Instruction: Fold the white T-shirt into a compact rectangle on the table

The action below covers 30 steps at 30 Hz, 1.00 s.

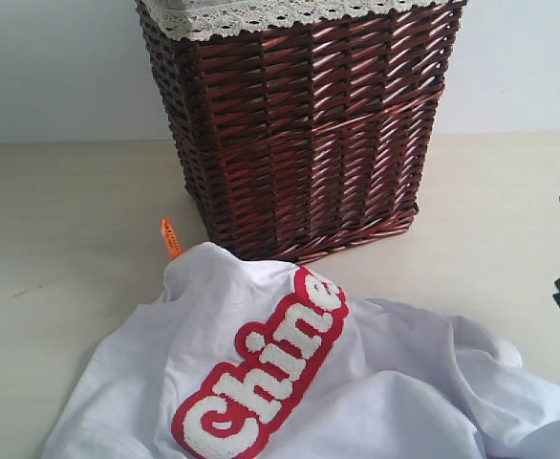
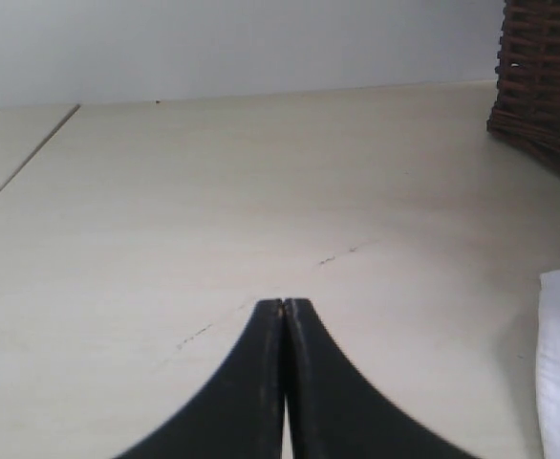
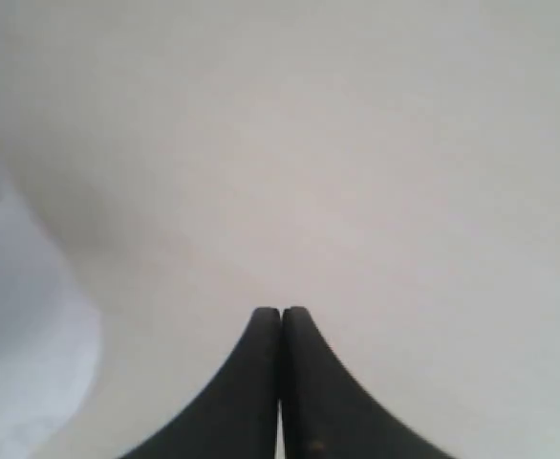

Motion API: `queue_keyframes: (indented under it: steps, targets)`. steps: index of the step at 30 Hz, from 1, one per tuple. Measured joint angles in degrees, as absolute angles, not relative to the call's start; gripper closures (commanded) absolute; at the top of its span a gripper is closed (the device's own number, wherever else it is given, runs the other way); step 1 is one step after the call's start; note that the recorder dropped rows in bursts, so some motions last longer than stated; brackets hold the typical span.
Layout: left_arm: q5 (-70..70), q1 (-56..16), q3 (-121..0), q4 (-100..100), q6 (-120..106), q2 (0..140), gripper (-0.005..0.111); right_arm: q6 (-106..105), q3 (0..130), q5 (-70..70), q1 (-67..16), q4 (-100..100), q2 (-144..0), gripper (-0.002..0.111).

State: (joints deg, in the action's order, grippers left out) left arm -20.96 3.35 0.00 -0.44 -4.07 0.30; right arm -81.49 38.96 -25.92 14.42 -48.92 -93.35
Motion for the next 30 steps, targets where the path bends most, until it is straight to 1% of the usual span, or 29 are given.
queue_keyframes:
  steps: [2,3,4,5,7,12,13,15,21,24,26,29,30]
  targets:
    - [-20.96,3.35,0.00,-0.44,-4.07,0.30,0.107,-83.22,39.70,-23.46,14.51,-49.29,-91.89,0.108]
    - [-20.96,3.35,0.00,-0.44,-4.07,0.30,0.107,-85.69,39.89,-26.88,14.65,-49.13,-92.04,0.108]
    - [-20.96,3.35,0.00,-0.44,-4.07,0.30,0.107,-88.16,39.93,-30.98,14.65,-48.60,-92.76,0.108]
    - [-20.96,3.35,0.00,-0.44,-4.07,0.30,0.107,-94.06,40.03,-40.81,14.65,-47.45,-95.17,0.108]
    - [-20.96,3.35,0.00,-0.44,-4.07,0.30,0.107,-98.63,39.80,-50.39,14.65,-47.57,-98.87,0.106]
    - [-20.96,3.35,0.00,-0.44,-4.07,0.30,0.107,-100.02,39.80,-45.89,14.65,-53.45,-101.80,0.061]
    - [-20.96,3.35,0.00,-0.44,-4.07,0.30,0.107,-99.97,39.80,-45.62,14.65,-54.42,-101.88,0.055]
    - [-20.96,3.35,0.00,-0.44,-4.07,0.30,0.107,-99.80,39.80,-45.48,14.65,-55.75,-101.88,0.050]
    - [-20.96,3.35,0.00,-0.44,-4.07,0.30,0.107,-99.24,39.80,-42.22,14.65,-56.20,-103.01,0.051]
    - [-20.96,3.35,0.00,-0.44,-4.07,0.30,0.107,-98.92,39.80,-40.79,14.65,-56.20,-104.95,0.055]
    - [-20.96,3.35,0.00,-0.44,-4.07,0.30,0.107,-98.83,39.80,-42.23,14.65,-56.48,-105.62,0.062]
    - [-20.96,3.35,0.00,-0.44,-4.07,0.30,0.107,-98.83,39.80,-46.18,14.65,-56.35,-106.67,0.081]
    - [-20.96,3.35,0.00,-0.44,-4.07,0.30,0.107,-98.83,39.80,-47.29,14.65,-56.35,-106.92,0.090]
